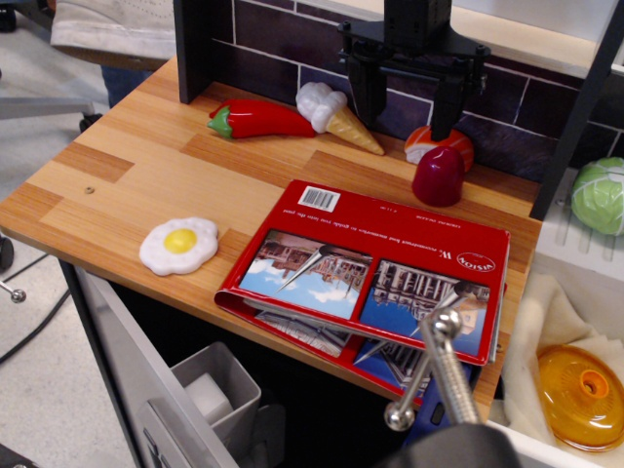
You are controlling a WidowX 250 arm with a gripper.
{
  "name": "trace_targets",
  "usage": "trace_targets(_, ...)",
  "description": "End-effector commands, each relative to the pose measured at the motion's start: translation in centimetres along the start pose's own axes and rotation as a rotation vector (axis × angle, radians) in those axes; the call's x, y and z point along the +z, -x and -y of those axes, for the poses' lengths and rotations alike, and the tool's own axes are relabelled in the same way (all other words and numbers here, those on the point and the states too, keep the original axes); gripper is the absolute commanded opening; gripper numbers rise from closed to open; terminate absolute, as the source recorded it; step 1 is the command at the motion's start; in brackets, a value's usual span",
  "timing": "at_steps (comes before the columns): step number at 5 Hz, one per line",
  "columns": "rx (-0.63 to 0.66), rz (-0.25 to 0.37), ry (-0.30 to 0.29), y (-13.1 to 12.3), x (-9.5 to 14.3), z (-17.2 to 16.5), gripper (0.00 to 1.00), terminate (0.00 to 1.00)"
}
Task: Open book
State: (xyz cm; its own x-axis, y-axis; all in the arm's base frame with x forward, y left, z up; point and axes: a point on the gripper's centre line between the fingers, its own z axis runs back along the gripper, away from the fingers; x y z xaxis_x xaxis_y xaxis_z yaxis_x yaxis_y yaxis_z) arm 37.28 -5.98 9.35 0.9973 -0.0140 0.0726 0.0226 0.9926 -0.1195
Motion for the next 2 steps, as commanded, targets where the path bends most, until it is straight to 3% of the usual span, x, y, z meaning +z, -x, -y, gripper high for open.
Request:
trace_targets(1, 0.0, 0.0, 0.0, 0.0, 0.0, 0.0, 1.0, 0.0)
trace_targets(2, 0.037, -0.011, -0.076, 2.2, -0.2, 2.5, 1.0, 0.0)
